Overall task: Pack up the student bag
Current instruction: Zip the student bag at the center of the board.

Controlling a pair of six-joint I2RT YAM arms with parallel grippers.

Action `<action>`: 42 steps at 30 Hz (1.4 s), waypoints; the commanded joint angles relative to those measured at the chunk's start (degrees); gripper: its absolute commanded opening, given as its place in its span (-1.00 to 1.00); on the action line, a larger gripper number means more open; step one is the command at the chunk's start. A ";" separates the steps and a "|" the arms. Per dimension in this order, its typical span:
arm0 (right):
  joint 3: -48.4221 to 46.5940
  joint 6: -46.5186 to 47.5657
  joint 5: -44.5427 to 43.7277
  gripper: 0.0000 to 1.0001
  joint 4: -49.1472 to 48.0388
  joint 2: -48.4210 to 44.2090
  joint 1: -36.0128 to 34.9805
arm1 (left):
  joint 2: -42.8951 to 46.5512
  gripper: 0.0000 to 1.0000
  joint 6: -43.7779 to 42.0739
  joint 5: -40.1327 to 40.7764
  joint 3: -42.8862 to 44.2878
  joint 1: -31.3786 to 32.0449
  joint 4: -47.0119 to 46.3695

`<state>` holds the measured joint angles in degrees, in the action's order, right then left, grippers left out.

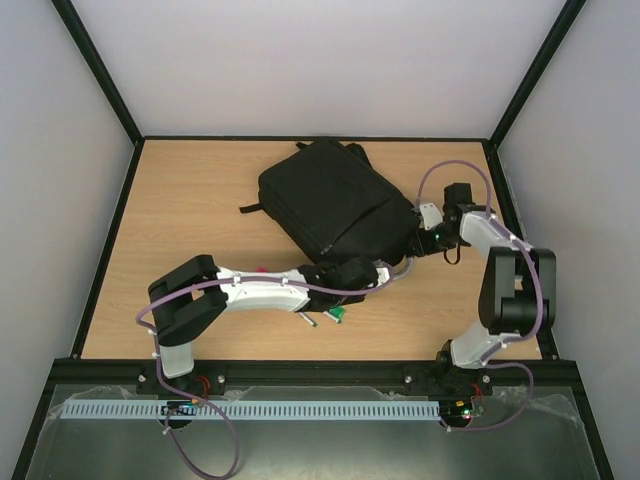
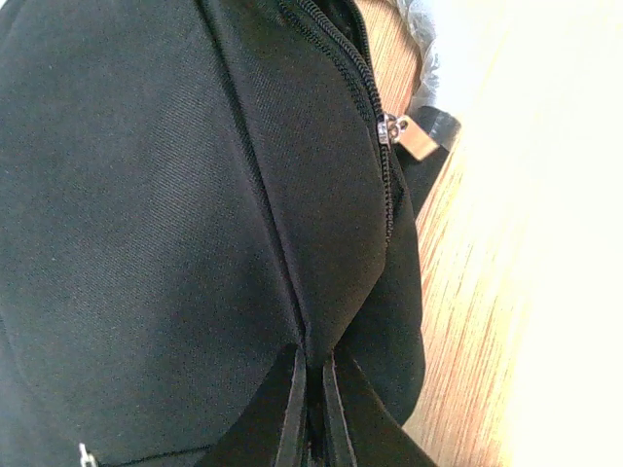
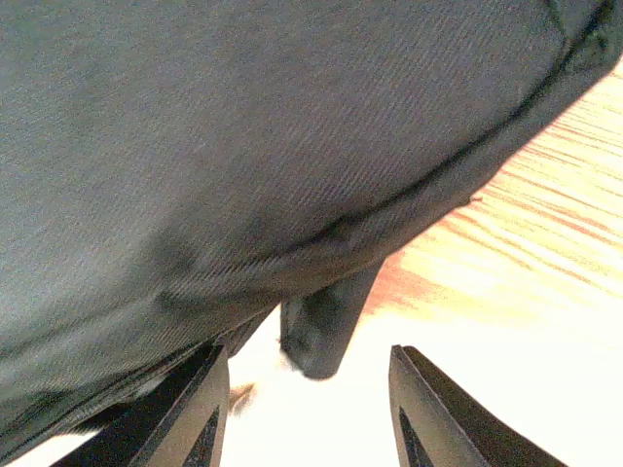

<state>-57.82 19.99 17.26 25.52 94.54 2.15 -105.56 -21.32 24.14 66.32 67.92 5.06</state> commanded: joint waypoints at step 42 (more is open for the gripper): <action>17.47 15.20 23.61 -0.62 -9.56 -11.39 -5.36 | 3.78 -0.95 9.32 -8.33 5.22 -4.99 -3.66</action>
<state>-39.64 34.85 38.70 16.08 82.85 -2.81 -104.20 -12.32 15.20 68.82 63.53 4.25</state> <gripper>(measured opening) 0.226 0.047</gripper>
